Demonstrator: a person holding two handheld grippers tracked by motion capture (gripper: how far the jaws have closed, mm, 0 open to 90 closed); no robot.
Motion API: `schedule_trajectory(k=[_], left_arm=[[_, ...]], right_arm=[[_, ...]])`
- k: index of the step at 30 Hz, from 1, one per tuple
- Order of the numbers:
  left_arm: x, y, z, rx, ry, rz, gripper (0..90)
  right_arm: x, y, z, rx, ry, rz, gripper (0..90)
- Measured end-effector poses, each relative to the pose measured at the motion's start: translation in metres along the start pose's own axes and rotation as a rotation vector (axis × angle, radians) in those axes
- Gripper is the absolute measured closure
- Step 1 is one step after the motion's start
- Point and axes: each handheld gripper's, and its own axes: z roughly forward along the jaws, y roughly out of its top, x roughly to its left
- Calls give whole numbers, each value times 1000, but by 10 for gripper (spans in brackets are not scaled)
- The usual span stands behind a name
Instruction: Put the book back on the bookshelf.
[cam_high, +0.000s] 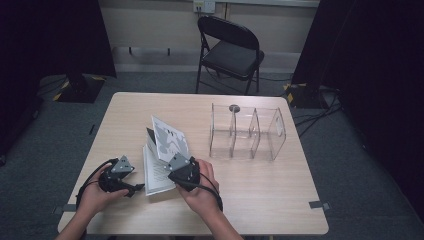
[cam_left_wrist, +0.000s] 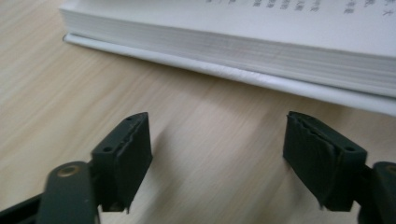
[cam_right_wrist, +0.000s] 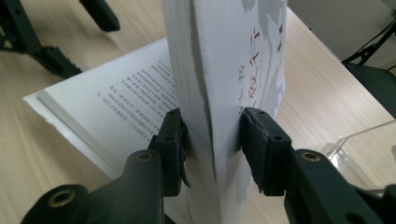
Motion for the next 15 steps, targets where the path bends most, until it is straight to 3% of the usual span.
schedule_trajectory(k=[2,7,15], left_arm=[[-1,1,0,9,0,21,230],[-6,6,8,-22,-23,-2,203],[-4,9,16,-52,4,-9,153]], right_arm=[[-2,3,-3,7,-2,9,608],[-6,15,-8,14,13,-4,610],[-7,18,-13,14,35,10,609]])
